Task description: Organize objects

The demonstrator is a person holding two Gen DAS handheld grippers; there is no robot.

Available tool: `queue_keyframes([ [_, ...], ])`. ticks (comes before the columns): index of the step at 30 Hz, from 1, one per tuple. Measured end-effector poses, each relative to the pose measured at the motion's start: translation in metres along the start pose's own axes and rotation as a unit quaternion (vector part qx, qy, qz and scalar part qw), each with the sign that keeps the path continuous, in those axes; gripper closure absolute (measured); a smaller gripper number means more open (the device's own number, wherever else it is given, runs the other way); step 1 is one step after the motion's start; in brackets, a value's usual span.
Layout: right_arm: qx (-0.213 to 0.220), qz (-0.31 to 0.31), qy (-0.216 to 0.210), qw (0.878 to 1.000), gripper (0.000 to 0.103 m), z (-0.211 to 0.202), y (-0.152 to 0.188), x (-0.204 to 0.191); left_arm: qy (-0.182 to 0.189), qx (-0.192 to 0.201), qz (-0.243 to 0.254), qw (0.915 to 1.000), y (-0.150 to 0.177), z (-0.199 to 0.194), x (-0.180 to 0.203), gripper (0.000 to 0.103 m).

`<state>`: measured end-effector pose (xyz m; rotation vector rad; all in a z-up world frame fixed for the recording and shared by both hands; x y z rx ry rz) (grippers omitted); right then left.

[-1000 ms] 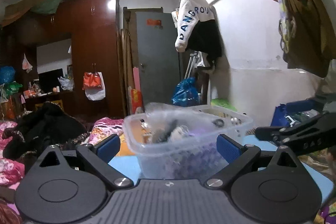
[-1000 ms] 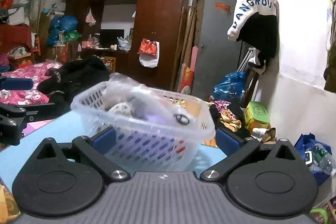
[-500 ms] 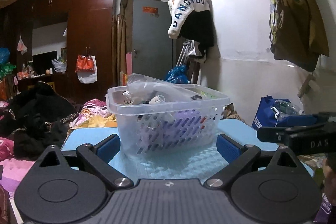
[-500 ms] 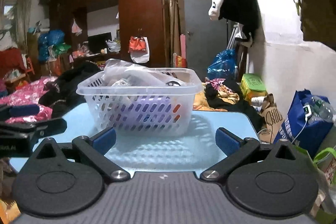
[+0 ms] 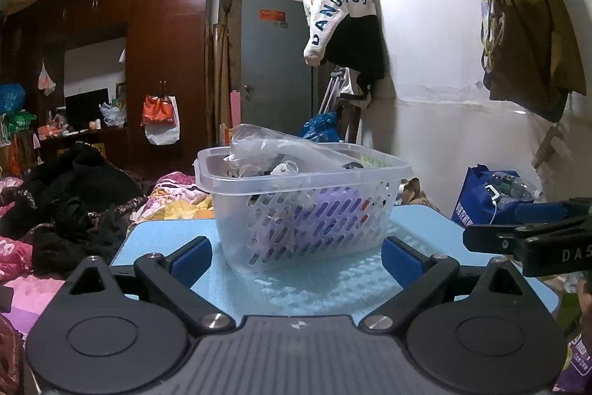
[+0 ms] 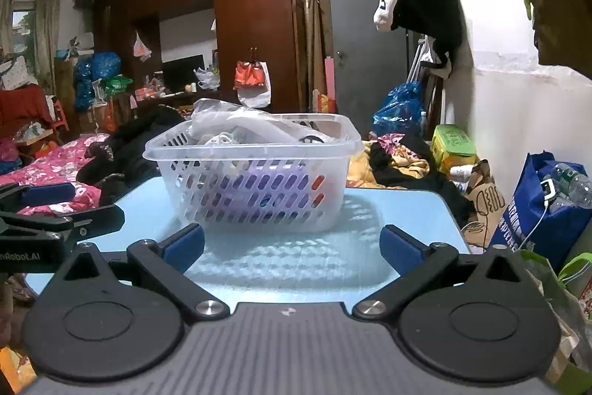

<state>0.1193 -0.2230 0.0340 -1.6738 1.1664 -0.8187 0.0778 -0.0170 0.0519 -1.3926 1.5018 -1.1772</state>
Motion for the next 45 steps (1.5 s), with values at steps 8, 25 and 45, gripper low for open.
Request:
queue_keyframes([
  [8,-0.001,0.005,-0.006,1.0,0.0,-0.0016,0.0018,0.0012,-0.001,0.001,-0.006,1.0,0.001,-0.0003,0.0001,0.004],
  [25,-0.002,-0.005,-0.009,1.0,0.0,-0.0051,0.0049,-0.0069,-0.004,-0.001,-0.012,0.9999,0.0018,0.0009,-0.002,0.004],
  [45,-0.003,-0.011,-0.009,1.0,0.0,-0.004,0.0062,-0.0079,-0.003,-0.002,-0.01,0.9999,0.0019,0.0029,-0.0024,0.004],
])
Point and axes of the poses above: each gripper's, at about its wrist camera, not at the fingertips, and z roughly the way its jaws point, x to its right, y to its underside, the point moved 3 cm from there along z, roughly the way its jaws point, and after that the axes turned 12 degrees about y, right-handed, at the moved point
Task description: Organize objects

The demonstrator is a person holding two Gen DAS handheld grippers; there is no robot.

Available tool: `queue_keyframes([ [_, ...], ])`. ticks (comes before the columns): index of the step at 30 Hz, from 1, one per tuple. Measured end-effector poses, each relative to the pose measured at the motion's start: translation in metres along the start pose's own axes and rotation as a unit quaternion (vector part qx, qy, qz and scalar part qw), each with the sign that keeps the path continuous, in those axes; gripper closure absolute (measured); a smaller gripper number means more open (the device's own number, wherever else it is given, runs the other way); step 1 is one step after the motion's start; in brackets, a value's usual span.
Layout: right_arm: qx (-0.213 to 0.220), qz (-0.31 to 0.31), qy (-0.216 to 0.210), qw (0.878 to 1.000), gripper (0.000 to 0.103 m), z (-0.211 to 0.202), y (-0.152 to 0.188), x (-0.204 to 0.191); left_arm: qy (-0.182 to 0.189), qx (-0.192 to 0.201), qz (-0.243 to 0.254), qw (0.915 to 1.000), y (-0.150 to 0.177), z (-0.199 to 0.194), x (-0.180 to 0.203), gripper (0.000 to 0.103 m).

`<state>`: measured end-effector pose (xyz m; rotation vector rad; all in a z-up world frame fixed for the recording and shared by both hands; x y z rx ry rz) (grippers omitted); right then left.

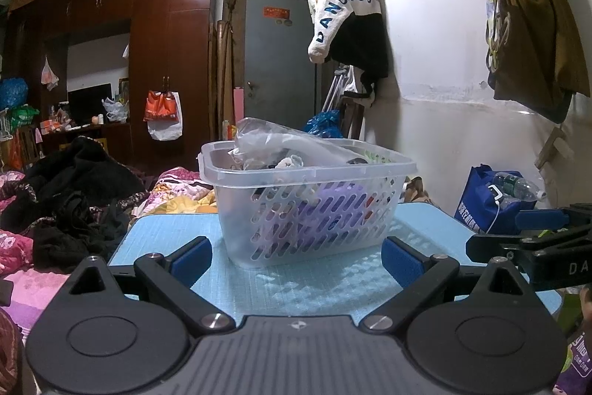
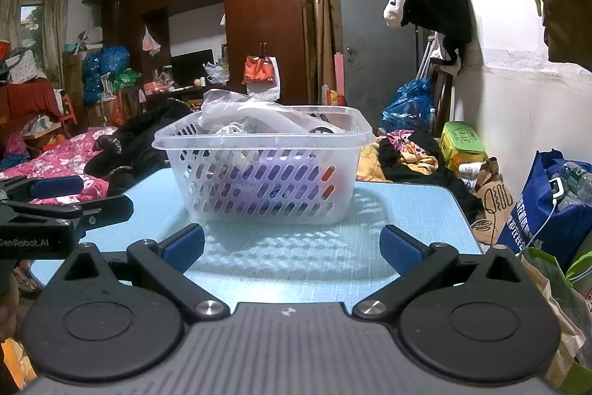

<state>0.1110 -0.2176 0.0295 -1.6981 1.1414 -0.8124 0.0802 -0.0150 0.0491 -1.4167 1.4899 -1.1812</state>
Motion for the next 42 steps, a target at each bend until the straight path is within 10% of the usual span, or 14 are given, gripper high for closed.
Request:
queue_keyframes([
  [42,-0.006,-0.007,-0.002,1.0,0.0,0.0051,0.0052,0.0008,0.011,-0.002,0.006,0.9999,0.0029,0.0023,0.0031,0.004],
])
Point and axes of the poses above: each gripper's, at about its wrist camera, not at the fingertips, and z roughly the way its jaws point, x to its right, y to its underside, the point moved 3 cm from there along z, roughly the way its jaws point, and after that the axes turned 12 degrees about y, right-handed, at the moved point
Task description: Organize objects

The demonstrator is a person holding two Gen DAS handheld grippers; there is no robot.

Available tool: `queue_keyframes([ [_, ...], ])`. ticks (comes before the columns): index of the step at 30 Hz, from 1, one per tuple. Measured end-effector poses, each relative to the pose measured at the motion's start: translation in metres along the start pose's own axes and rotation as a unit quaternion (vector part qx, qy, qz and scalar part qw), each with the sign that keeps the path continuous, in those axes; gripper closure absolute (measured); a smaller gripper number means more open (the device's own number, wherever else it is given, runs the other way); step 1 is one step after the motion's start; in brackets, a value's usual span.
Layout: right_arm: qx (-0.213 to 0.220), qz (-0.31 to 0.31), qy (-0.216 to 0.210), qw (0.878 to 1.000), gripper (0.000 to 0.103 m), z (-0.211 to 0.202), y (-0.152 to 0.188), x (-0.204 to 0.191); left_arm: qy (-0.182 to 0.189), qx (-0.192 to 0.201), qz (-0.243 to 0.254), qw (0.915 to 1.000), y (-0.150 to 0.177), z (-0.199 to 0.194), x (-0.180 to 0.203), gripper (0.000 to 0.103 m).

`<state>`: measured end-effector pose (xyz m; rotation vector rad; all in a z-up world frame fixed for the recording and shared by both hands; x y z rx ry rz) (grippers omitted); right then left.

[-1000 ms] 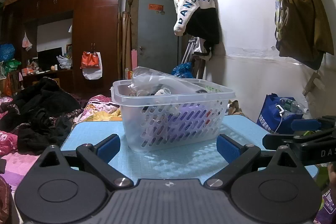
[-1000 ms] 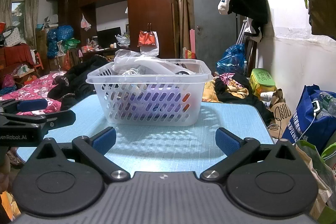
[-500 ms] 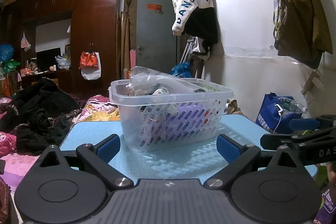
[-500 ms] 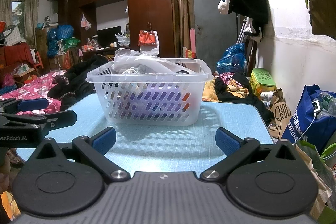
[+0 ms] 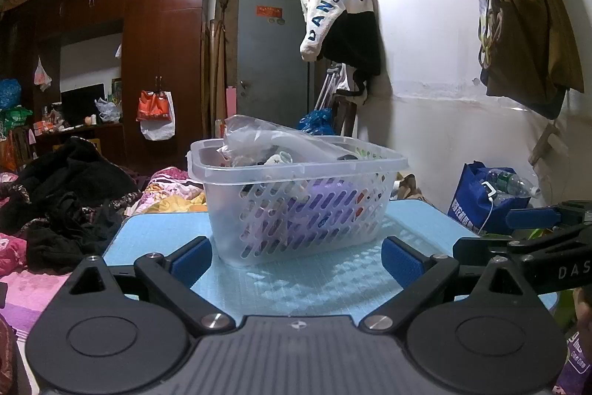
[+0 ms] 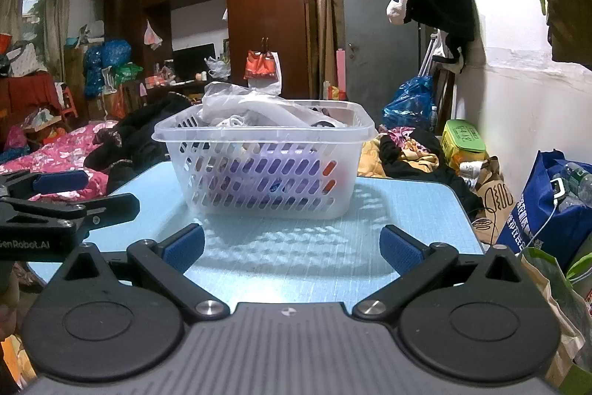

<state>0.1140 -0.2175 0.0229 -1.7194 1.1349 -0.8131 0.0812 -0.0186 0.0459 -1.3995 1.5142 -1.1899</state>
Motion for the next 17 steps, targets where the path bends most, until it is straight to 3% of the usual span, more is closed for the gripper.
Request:
queue_keyframes([
  [17,0.003,-0.009,0.008,1.0,0.0,0.0027,0.0018,-0.0019,0.01,0.012,0.0,0.9999,0.0016,-0.0024,0.0006,0.004],
])
Point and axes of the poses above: each gripper's, at about its wrist camera, not at the fingertips, and z roughly the way its jaws point, x to its right, y to its underside, the point moved 3 cm from there along z, roughly the way its jaws point, and after that the axes turned 12 degrees about y, right-handed, at the moved point
